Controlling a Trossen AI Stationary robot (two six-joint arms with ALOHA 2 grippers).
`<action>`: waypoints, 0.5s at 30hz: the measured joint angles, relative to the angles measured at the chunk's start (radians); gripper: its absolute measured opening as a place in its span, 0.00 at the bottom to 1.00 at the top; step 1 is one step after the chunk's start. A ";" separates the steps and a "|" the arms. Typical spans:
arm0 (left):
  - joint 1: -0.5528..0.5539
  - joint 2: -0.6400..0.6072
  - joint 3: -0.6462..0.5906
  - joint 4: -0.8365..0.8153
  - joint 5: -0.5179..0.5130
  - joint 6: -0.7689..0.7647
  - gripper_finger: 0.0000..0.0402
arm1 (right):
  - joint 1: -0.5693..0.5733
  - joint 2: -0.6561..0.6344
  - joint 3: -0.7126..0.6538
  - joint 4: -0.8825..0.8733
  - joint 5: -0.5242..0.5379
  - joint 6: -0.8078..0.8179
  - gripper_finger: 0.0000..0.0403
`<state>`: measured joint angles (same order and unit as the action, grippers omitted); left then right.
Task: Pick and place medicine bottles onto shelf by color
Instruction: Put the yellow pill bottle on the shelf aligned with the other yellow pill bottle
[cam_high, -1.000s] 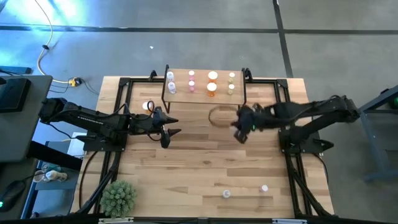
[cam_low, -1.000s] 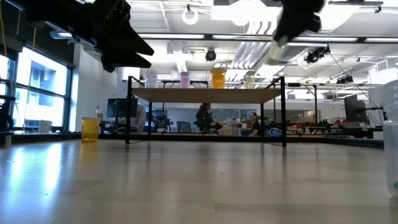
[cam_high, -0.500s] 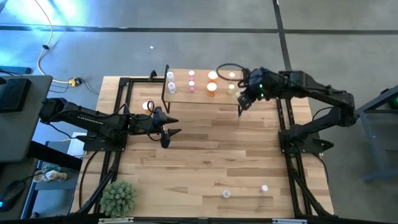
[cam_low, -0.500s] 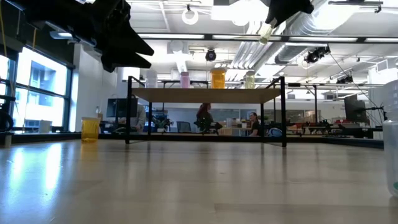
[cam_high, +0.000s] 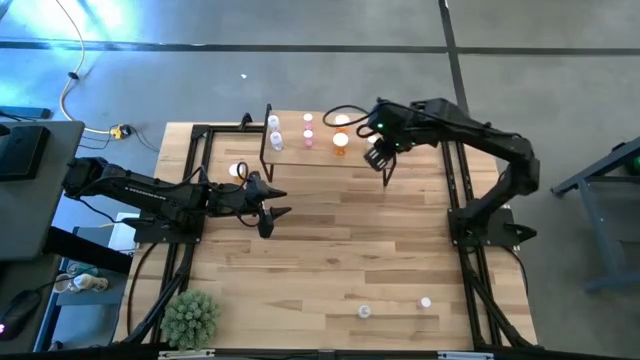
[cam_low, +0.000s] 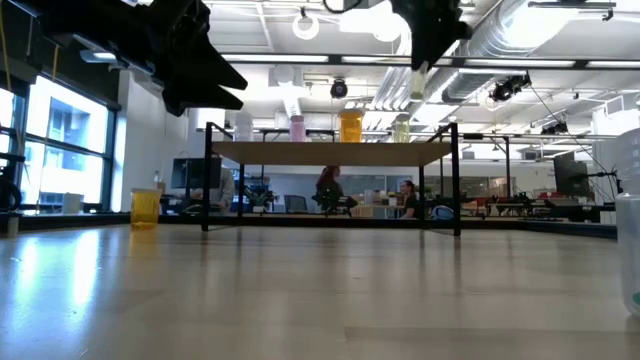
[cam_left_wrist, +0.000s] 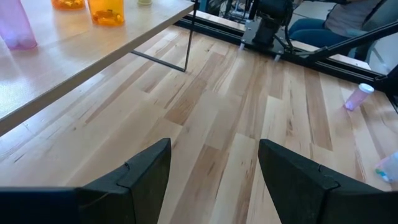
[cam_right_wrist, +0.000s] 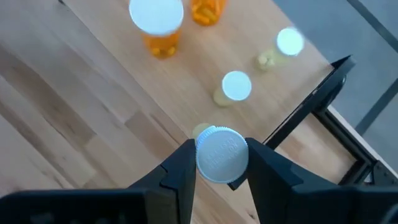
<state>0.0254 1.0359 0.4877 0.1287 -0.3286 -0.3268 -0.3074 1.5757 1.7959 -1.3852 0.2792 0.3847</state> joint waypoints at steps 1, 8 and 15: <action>0.000 0.000 0.000 0.000 0.000 0.007 0.58 | -0.001 0.009 -0.006 -0.001 0.000 -0.002 0.28; 0.000 0.000 0.000 -0.001 0.000 0.018 0.58 | -0.003 0.046 -0.070 0.018 -0.009 -0.036 0.28; 0.000 0.000 0.000 -0.002 0.003 0.020 0.58 | 0.000 0.025 -0.163 0.069 -0.032 -0.071 0.28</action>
<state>0.0255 1.0359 0.4877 0.1272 -0.3256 -0.3071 -0.3074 1.6007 1.6330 -1.3158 0.2472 0.3133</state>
